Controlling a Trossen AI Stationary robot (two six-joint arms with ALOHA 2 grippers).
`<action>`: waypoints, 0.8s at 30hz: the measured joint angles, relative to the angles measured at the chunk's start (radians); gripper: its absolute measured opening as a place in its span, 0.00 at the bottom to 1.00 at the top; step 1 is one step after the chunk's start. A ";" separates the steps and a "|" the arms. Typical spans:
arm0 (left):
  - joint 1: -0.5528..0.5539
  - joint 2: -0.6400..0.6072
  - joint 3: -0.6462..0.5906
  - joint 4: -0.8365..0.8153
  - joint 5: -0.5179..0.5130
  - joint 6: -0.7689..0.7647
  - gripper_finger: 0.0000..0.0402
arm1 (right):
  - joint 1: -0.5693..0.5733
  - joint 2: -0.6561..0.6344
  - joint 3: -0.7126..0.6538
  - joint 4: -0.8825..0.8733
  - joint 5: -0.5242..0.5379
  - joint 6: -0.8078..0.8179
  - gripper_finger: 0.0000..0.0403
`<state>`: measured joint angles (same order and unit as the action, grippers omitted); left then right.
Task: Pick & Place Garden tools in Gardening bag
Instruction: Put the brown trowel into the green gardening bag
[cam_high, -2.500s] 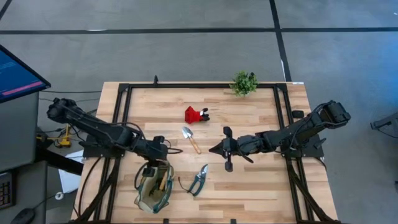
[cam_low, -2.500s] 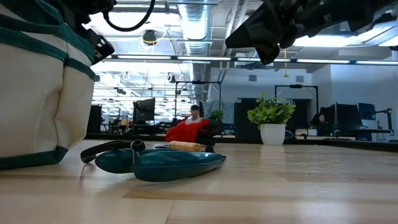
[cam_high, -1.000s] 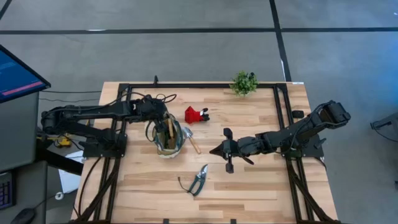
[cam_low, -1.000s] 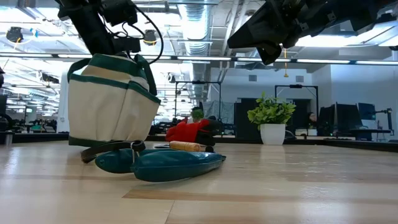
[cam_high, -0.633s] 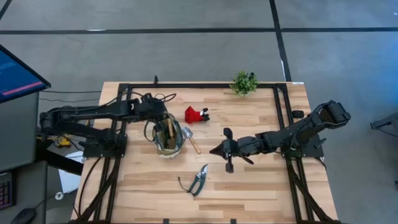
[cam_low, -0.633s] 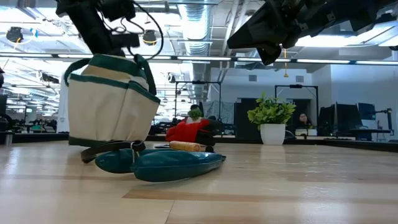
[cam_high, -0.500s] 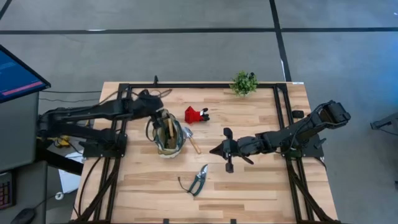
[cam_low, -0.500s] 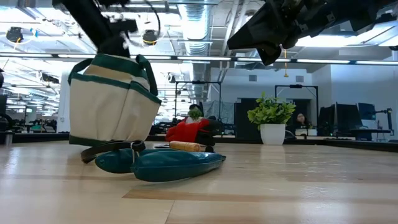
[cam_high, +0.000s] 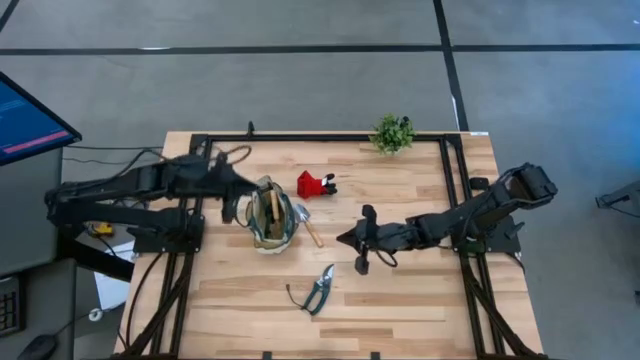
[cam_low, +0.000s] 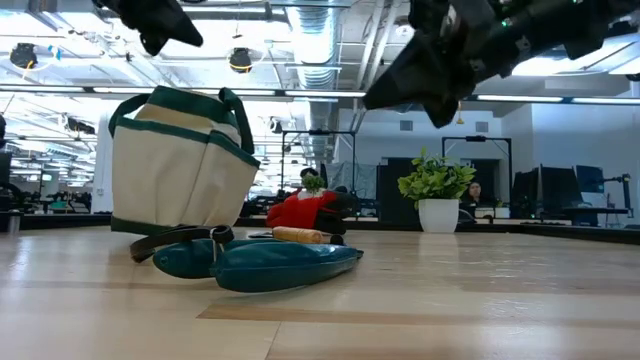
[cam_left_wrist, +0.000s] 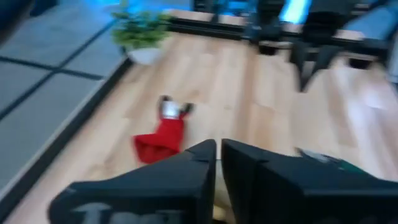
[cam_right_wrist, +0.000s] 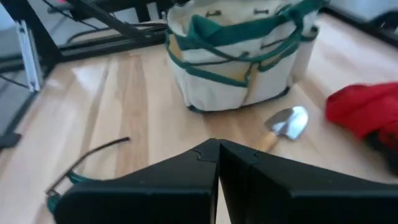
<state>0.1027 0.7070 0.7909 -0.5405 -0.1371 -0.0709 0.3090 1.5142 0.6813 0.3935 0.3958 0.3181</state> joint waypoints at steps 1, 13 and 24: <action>-0.035 -0.008 -0.011 0.004 0.000 -0.011 0.02 | -0.005 0.020 0.001 0.012 -0.001 0.025 0.00; -0.477 -0.008 -0.150 0.251 -0.049 -0.008 0.00 | -0.010 0.209 0.138 -0.005 -0.077 0.040 0.00; -0.673 -0.007 -0.225 0.331 -0.189 0.010 0.00 | -0.040 0.217 0.210 -0.086 -0.048 0.070 0.00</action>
<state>-0.5703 0.7002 0.5657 -0.2095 -0.3263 -0.0605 0.2693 1.7313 0.8913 0.3077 0.3476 0.3881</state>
